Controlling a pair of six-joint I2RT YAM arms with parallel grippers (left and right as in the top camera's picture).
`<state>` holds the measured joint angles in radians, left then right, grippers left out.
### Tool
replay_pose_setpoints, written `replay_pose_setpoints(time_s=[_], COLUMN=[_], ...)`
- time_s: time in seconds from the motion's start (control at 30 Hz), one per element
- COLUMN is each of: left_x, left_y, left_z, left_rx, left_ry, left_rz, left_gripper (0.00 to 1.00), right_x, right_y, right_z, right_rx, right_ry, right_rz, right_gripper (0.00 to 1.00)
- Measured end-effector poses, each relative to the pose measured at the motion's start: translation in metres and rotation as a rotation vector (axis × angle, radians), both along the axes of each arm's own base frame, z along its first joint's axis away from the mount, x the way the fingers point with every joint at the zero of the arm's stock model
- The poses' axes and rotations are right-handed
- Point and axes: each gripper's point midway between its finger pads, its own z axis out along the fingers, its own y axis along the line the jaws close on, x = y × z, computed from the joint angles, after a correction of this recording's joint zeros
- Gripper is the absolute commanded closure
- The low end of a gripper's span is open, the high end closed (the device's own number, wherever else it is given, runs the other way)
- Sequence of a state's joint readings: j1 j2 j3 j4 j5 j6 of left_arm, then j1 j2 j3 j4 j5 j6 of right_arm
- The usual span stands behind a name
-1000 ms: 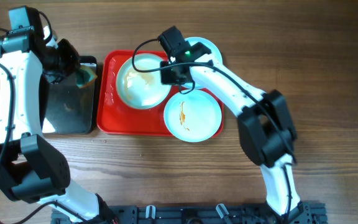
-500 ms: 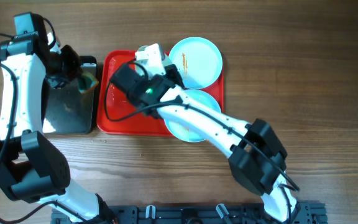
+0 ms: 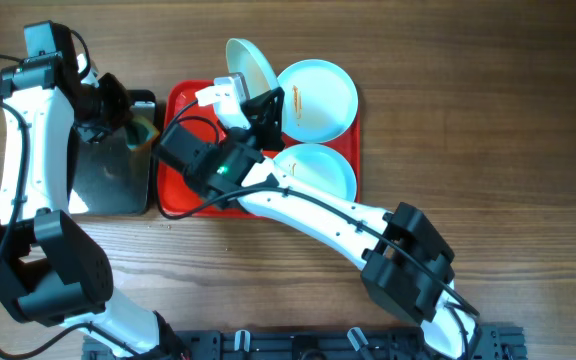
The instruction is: Clean dirty plates on tray and stack at the side
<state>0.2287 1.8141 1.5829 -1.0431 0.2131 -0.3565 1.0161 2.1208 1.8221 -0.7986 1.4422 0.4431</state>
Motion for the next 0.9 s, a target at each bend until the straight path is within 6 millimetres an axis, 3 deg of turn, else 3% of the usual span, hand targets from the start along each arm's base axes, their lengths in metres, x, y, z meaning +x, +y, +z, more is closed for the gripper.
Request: replay_pose_setpoints(time_s=[0.1,0.23,0.3,0.57,0.7,0.9], left_x=[0.000,-0.001,-0.001,0.005,0.017,0.024], left_y=[0.000,-0.002,-0.006,-0.071,-0.096,-0.111], left_z=[0.000,0.000,-0.001,-0.025,-0.047,-0.063], left_rx=[0.000,-0.001,-0.001,-0.002,0.007,0.122], left_ry=[0.000,0.005,0.007,-0.007,-0.073,-0.119], left_rz=[0.000,-0.003,-0.014,-0.147,-0.167,-0.108], left_gripper=[0.96,0.96,0.96,0.96,0.96,0.96], right_x=[0.001,0.003,0.007,0.035,0.031,0.024], right_y=[0.010,0.036,0.041,0.008,0.021,0.036], right_z=[-0.019,-0.078,-0.107,-0.156,-0.182,-0.208], right_rx=[0.053,0.272,0.484,0.909,0.972,0.998], right_ry=[0.100,0.418,0.591,0.802,0.868,0.938], right_rz=[0.059,0.208,0.236,0.111,0.115,0.127], right_gripper=[0.96,0.96,0.96,0.96,0.96,0.96])
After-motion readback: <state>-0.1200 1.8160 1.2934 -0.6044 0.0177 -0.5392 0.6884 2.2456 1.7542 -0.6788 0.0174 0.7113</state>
